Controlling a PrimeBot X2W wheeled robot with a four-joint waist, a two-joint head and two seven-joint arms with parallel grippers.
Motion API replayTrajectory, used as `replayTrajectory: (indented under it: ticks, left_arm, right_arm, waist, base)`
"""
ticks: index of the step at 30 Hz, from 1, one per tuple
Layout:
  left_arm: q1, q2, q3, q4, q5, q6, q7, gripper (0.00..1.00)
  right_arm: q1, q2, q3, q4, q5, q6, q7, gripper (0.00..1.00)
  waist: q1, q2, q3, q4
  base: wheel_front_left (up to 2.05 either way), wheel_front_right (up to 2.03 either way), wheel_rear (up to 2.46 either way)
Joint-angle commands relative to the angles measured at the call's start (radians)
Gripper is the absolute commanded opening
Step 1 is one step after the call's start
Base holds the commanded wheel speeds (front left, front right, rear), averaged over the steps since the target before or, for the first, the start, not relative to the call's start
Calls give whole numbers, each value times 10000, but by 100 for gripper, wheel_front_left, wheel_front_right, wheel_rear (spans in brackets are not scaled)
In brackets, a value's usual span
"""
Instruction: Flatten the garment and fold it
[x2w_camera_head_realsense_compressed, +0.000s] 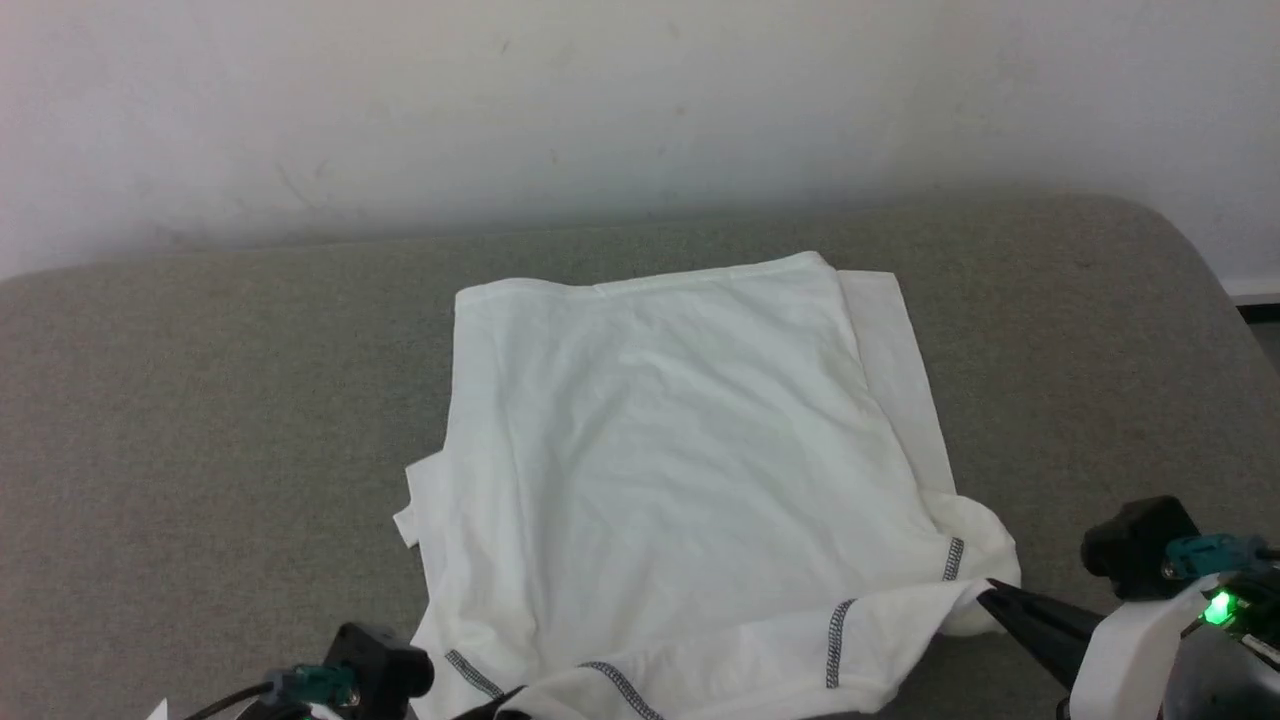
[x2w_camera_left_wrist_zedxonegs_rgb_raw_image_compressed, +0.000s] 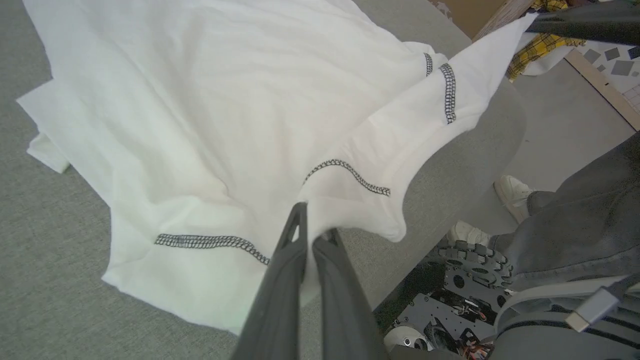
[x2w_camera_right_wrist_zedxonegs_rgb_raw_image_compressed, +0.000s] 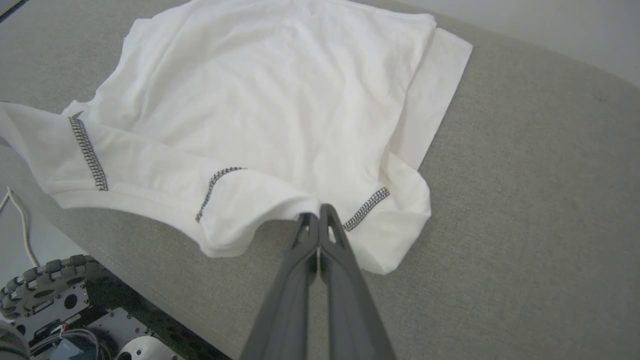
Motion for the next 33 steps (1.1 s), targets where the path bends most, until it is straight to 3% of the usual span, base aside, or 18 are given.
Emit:
replayTrajectory:
  ticks: [1,17,30,31,32,33]
  left_arm:
    - [-50,8,-49,-10,-9,-62,30,0]
    - [606,-306,-1019,1217,-296,-530,402,0]
    - [459,-1512,-1047,3634,-155,-1127,-1099,0]
    - [445,-1570,-1033,3765,-152,-1142,-1184,16]
    - [440,-1629,-1009,3870,-160,-1148,-1276,61]
    - [450,-1686,-964,3944,-202,-1132,-1363,100]
  right_arm:
    - [-50,-19,44,11,76,-7,31,0]
    - [1758,-206,413,878,484,-7,794,0]
    - [1278,254,1134,2426,196,-7,-1042,0]
    - [1221,285,1147,2547,164,-7,-1207,5]
    - [1173,308,1159,2649,123,-7,-1364,35]
    - [1137,340,1166,2731,119,-7,-1490,60]
  waist:
    - [0,0,129,60]
    - [0,0,690,278]
    - [0,0,448,254]
    - [0,0,428,255]
    - [0,0,408,261]
    - [0,0,387,268]
  base:
    - [0,0,0]
    - [0,0,0]
    - [0,0,0]
    - [0,0,0]
    - [0,0,0]
    - [0,0,0]
